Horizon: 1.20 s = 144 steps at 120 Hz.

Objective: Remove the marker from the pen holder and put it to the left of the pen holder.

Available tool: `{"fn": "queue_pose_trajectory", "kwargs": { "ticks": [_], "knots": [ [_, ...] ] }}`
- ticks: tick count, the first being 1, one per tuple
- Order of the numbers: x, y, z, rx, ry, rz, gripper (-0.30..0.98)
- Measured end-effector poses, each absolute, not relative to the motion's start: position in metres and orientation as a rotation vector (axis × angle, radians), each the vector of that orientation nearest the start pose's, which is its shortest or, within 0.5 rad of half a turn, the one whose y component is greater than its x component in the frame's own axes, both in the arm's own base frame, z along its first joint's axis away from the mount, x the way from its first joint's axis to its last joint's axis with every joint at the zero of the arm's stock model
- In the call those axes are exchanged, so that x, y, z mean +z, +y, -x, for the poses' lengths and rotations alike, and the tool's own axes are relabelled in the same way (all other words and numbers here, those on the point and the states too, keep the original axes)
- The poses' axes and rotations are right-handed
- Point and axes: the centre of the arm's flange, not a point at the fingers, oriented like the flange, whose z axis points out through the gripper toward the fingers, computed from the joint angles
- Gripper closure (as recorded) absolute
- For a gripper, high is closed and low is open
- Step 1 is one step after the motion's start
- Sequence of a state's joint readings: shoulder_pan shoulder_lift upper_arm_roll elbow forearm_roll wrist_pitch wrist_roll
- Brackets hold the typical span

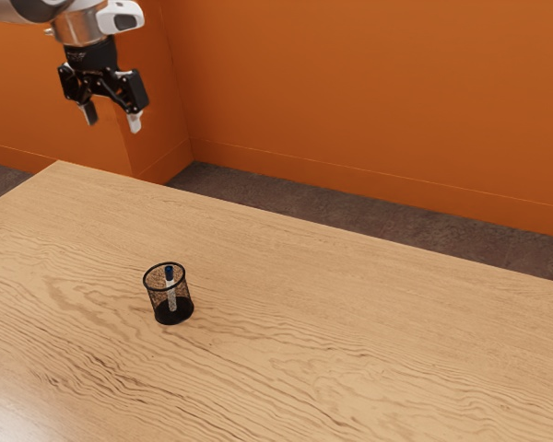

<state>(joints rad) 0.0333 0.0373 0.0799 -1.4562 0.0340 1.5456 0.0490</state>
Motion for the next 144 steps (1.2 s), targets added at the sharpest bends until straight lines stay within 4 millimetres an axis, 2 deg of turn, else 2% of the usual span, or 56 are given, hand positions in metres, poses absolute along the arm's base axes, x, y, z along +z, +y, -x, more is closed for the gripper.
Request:
{"fn": "queue_pose_trajectory", "kwargs": {
  "ticks": [11,23,47,53,56,61,65,70,78,86,101,108,113,125,144],
  "knots": [
    [0.655,0.076,-0.559,-0.074,-0.117,3.096,0.0],
    [0.655,0.075,-0.559,-0.072,-0.103,3.097,0.0],
    [0.654,0.05,-0.565,-0.077,-0.021,3.109,0.0],
    [0.65,0.04,-0.585,-0.087,0.011,3.099,0.0],
    [0.641,0.027,-0.599,-0.078,0.048,3.085,0.0],
    [0.622,-0.006,-0.621,-0.061,0.14,3.053,0.0],
    [0.601,-0.03,-0.635,-0.033,0.204,3.022,0.0],
    [0.569,-0.047,-0.652,0.01,0.255,2.984,0.0],
    [0.511,-0.069,-0.675,0.081,0.324,2.936,0.0],
    [0.462,-0.08,-0.689,0.123,0.368,2.908,0.0],
    [0.407,-0.1,-0.702,0.137,0.446,2.88,0.0],
    [0.387,-0.1,-0.695,0.16,0.473,2.863,0.0],
    [0.378,-0.092,-0.679,0.177,0.485,2.854,0.0],
    [0.367,-0.074,-0.647,0.175,0.521,2.824,0.0],
    [0.358,-0.027,-0.627,0.134,0.528,2.791,0.0]
  ]
}}
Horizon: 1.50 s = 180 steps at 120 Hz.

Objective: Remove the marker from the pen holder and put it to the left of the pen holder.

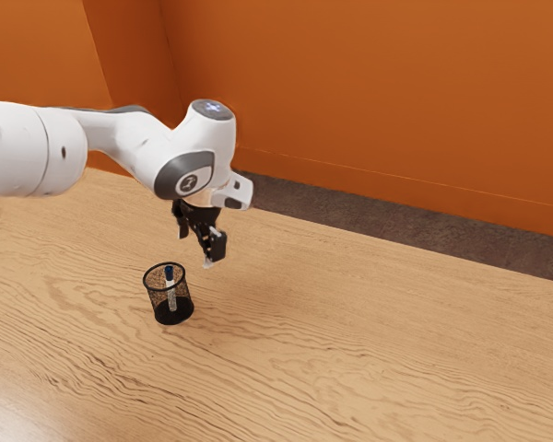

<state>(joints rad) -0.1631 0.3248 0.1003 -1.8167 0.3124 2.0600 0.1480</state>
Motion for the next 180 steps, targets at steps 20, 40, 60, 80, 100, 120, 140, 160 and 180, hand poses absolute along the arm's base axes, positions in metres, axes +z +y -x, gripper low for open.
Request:
{"fn": "queue_pose_trajectory", "kwargs": {
  "ticks": [20,40,60,80,100,120,140,160,180],
  "knots": [
    [0.344,-0.012,-0.595,0.111,0.581,2.786,0.0],
    [0.347,-0.013,-0.573,0.07,0.635,2.785,0.0],
    [0.348,-0.009,-0.555,0.056,0.658,2.789,0.01],
    [0.348,-0.006,-0.553,0.049,0.663,2.789,0.21],
    [0.348,-0.006,-0.553,0.046,0.675,2.786,0.42],
    [0.345,-0.006,-0.554,0.051,0.684,2.783,0.58],
    [0.345,-0.006,-0.554,0.05,0.688,2.781,0.7],
    [0.347,-0.005,-0.554,0.043,0.68,2.774,0.74],
    [0.394,0.004,-0.549,-0.017,0.609,2.774,0.76]
  ]
}}
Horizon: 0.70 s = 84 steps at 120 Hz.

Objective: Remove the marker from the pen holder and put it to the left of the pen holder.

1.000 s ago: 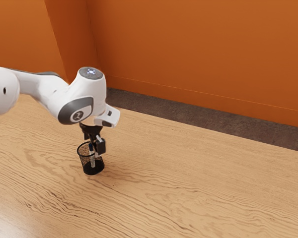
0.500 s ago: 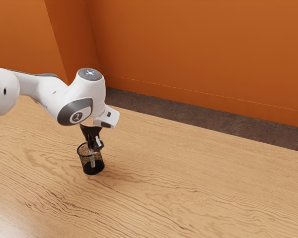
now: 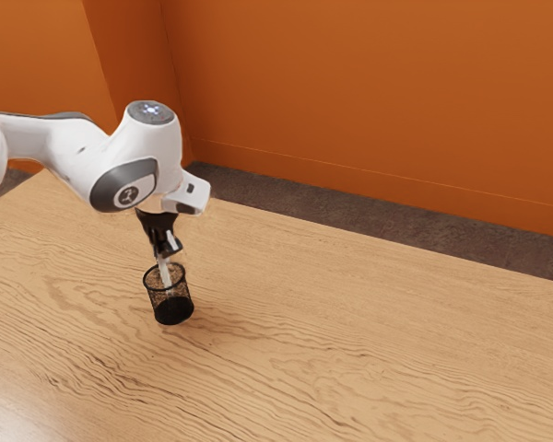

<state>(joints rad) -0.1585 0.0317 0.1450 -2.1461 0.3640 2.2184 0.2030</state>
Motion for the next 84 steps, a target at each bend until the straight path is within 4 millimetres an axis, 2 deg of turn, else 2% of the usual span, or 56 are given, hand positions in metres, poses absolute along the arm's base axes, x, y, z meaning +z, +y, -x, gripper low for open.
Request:
{"fn": "queue_pose_trajectory", "kwargs": {
  "ticks": [14,22,29,37,48,58,74,84],
  "knots": [
    [0.463,0.014,-0.546,-0.089,0.507,2.777,0.77],
    [0.499,0.02,-0.536,-0.105,0.452,2.781,0.77],
    [0.519,0.039,-0.527,-0.063,0.367,2.79,0.78],
    [0.522,0.078,-0.517,0.055,0.23,2.808,0.78],
    [0.498,0.122,-0.513,0.298,0.064,2.837,0.78],
    [0.456,0.15,-0.52,0.575,-0.051,2.853,0.78],
    [0.365,0.167,-0.512,1.057,-0.155,2.826,0.78],
    [0.321,0.178,-0.498,1.297,-0.216,2.788,0.78]
  ]
}}
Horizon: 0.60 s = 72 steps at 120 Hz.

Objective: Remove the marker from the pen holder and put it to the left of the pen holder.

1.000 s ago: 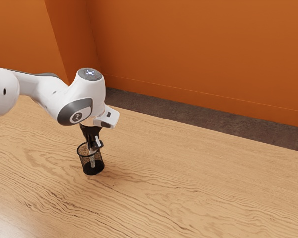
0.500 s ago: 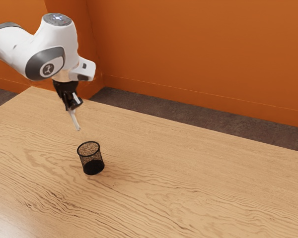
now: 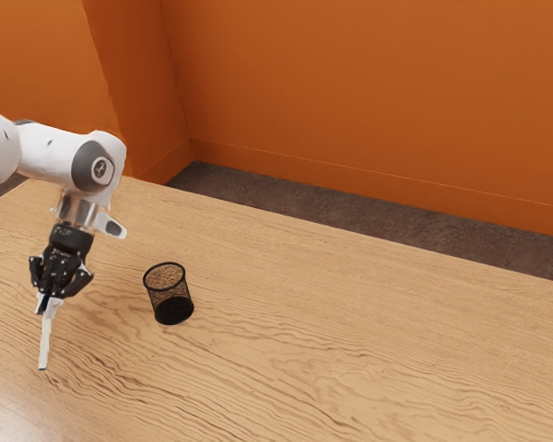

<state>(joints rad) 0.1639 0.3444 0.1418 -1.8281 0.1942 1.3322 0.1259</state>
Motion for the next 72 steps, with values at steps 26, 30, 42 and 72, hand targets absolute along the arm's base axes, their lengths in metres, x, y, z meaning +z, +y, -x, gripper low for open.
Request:
{"fn": "queue_pose_trajectory", "kwargs": {
  "ticks": [26,30,42,72],
  "knots": [
    [0.28,0.185,-0.48,1.548,-0.279,2.736,0.71],
    [0.279,0.184,-0.48,1.548,-0.279,2.742,0.63],
    [0.278,0.183,-0.483,1.527,-0.276,2.764,0.41],
    [0.427,0.135,-0.517,0.806,-0.104,2.976,0.13]
  ]
}}
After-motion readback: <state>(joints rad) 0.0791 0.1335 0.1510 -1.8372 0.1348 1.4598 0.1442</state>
